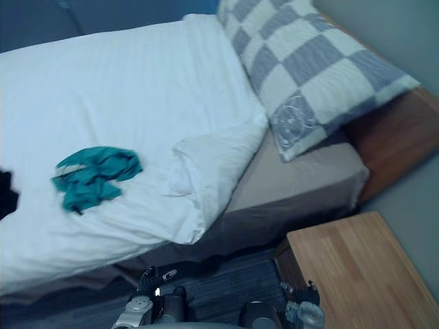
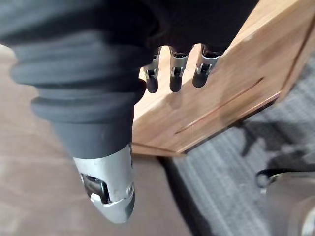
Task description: Tidy the bed and pick cloth on bed and put in laundry
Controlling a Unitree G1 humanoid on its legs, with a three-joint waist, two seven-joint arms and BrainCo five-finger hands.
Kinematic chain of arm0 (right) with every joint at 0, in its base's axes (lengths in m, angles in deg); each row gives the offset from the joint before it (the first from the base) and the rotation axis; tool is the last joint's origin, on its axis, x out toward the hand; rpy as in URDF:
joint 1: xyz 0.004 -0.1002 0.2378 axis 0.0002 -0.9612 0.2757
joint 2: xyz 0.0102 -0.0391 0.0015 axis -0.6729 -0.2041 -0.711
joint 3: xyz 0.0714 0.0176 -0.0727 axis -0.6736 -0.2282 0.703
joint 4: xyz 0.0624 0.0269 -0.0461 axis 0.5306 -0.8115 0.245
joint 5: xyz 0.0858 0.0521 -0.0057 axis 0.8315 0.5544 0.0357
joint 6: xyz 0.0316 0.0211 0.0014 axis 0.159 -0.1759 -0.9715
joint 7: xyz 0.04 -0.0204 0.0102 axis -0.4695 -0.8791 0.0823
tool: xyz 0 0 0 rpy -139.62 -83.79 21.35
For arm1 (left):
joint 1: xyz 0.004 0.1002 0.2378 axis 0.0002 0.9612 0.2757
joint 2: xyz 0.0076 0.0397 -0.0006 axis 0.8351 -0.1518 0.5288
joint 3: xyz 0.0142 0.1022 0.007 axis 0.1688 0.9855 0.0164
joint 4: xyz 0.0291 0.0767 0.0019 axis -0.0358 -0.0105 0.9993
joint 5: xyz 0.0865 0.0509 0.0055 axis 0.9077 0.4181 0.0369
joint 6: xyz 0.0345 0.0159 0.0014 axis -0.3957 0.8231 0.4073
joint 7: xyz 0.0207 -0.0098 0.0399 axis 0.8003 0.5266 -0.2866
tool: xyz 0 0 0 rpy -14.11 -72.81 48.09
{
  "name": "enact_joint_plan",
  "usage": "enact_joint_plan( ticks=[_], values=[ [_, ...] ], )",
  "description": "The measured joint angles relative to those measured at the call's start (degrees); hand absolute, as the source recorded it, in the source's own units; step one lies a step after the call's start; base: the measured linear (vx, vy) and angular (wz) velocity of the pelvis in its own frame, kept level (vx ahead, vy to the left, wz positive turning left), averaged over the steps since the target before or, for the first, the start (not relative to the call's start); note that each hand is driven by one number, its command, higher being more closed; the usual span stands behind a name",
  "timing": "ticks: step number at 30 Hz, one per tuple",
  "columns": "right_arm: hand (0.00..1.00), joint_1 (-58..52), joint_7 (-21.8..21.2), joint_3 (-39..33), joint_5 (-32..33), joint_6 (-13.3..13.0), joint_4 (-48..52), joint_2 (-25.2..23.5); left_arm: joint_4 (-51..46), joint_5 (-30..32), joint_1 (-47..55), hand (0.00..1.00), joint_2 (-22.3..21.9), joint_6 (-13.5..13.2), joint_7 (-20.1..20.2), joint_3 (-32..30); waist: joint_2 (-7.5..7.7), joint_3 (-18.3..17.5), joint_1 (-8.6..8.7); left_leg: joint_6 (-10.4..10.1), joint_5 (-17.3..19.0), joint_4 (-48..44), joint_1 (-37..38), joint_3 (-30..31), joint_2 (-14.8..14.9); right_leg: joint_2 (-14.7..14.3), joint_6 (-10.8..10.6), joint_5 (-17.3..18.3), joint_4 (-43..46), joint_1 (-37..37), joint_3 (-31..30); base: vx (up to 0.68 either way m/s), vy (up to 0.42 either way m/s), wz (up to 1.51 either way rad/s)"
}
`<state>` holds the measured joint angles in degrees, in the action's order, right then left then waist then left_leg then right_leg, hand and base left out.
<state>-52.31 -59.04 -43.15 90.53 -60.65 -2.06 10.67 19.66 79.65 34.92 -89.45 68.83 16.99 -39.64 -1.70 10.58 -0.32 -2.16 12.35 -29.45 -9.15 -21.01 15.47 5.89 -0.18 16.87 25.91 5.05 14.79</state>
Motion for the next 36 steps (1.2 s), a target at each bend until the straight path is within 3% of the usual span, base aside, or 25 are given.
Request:
enact_joint_plan(
  ticks=[1,2,3,4,7,9,12,16,18,20,22,30,31,36],
  values=[
    [0.0,-0.82,1.77,-1.28,0.91,0.12,6.46,-0.43,-0.53,0.06,0.56,0.0,0.27,0.22,0.05,0.33,-0.36,-0.2,0.63,2.08,1.44,-1.37,-0.14,-5.95,0.39,0.78,-0.74,0.71,0.34,-0.02,1.87,-0.07,0.084,0.84],
    [0.0,-0.84,2.29,-2.12,1.07,0.15,9.39,-0.71,-0.72,0.05,0.95,0.0,0.58,0.18,0.06,0.53,-0.7,-0.4,0.95,1.87,1.37,-0.66,-0.3,-6.67,-0.1,1.01,-1.13,1.38,0.75,0.11,2.18,-0.09,0.1,1.09],
    [0.0,-1.51,3.19,-4.39,1.03,0.18,14.79,-1.31,-1.12,-0.06,1.88,0.0,1.24,-0.01,0.06,0.63,0.46,-0.57,1.79,1.18,0.77,2.81,0.19,-6.06,-2.64,2.2,-1.6,2.47,0.81,0.23,2.18,-0.08,0.112,0.92],
    [0.0,-2.16,4.57,-7.02,0.96,0.17,19.43,-1.76,-1.65,-0.05,2.25,0.0,1.69,0.04,0.07,0.75,1.34,-0.8,2.41,2.04,-0.06,6.33,1.24,-5.89,-4.81,3.41,-2.12,1.86,-0.88,-0.69,2.34,-0.06,0.148,0.97],
    [0.0,-2.25,8.43,-14.36,-2.57,0.14,31.45,-1.22,-0.54,0.24,3.29,0.0,4.05,0.13,0.38,2.57,2.58,-2.17,2.8,2.53,-6.38,18.73,5.32,-3.87,-10.81,4.08,-3.26,-3.05,-7.67,-4.18,2.24,0.01,0.128,0.57],
    [0.0,-0.56,10.16,-17.27,-6.56,0.21,36.34,1.3,0.25,1.36,3.55,0.0,6.4,0.21,1.66,4.66,3.42,-2.99,3.98,3.61,-11.83,27.73,7.11,-1.49,-13.89,4.02,-3.06,-6.42,-12.02,-4.79,1.37,0.07,0.125,0.68],
    [0.0,5.56,11.08,-16.46,-9.54,0.33,36.71,6.07,0.54,1.96,3.38,0.0,7.92,0.13,2.61,5.65,4.18,-2.57,4.22,4.42,-14.24,31.07,7.23,-0.64,-14.65,3.97,-3.07,-8.22,-13.74,-4.59,0.55,0.06,0.118,0.34],
    [0.0,20.59,10.74,-3.66,-14.33,0.23,35.73,17.01,0.61,2.58,2.3,0.0,9.74,-0.1,3.46,7.88,3.79,-0.97,2.5,4.9,-15.12,30.61,3.97,-0.46,-14.82,3.39,-3.28,-9.23,-14.15,-1.47,-2.08,-0.06,0.047,0.01],
    [0.0,29.38,10.61,1.89,-15.54,0.2,33.45,22.15,0.6,2.56,0.46,0.0,9.79,-0.19,3.52,7.96,2.92,1.43,2.46,5.0,-16.45,30.78,1.02,0.36,-14.79,3.21,-3.52,-9.38,-14.3,0.97,-2.43,-0.12,0.016,0.26],
    [0.0,38.72,10.45,6.79,-16.89,0.3,30.11,26.16,0.58,2.47,-0.61,0.0,9.8,-0.52,3.3,8.08,1.34,4.61,0.52,4.92,-18.31,31.79,-1.41,0.67,-14.08,2.53,-3.51,-10.4,-14.22,3.71,-2.37,-0.15,0.007,0.1],
    [0.0,43.11,10.25,10.1,-17.52,0.4,27.85,28.57,0.57,2.33,-0.54,0.0,9.88,-0.58,2.47,8.43,0.36,5.85,-0.65,4.86,-19.57,32.62,-2.97,0.89,-13.65,2.01,-2.99,-10.98,-14.02,5.64,-2.22,-0.09,-0.022,0.07],
    [0.0,56.58,8.0,23.11,-17.57,0.71,15.8,34.12,-0.29,0.67,-3.53,0.0,10.53,-1.42,0.62,9.85,-2.48,14.0,-1.58,5.27,-21.65,30.25,-11.37,2.04,-13.08,2.21,-2.81,-11.12,-9.07,14.88,-2.22,-0.04,-0.016,0.04],
    [1.0,56.7,7.84,23.83,-17.6,0.7,14.35,34.24,-0.29,0.47,-4.09,0.0,10.55,-1.45,0.39,10.23,-2.72,14.17,-2.03,5.27,-21.65,30.01,-11.98,2.04,-13.05,2.22,-2.77,-11.09,-8.67,15.55,-2.29,-0.01,-0.013,0.03],
    [1.0,56.84,6.76,26.18,-18.47,0.64,7.24,34.05,-0.18,-0.4,-5.78,0.0,10.5,-2.06,-0.4,11.85,-3.48,14.73,-3.5,5.25,-21.63,28.49,-14.39,2.06,-12.8,2.41,-2.18,-10.42,-6.06,18.45,-2.51,0.0,-0.006,0.02]
  ],
)
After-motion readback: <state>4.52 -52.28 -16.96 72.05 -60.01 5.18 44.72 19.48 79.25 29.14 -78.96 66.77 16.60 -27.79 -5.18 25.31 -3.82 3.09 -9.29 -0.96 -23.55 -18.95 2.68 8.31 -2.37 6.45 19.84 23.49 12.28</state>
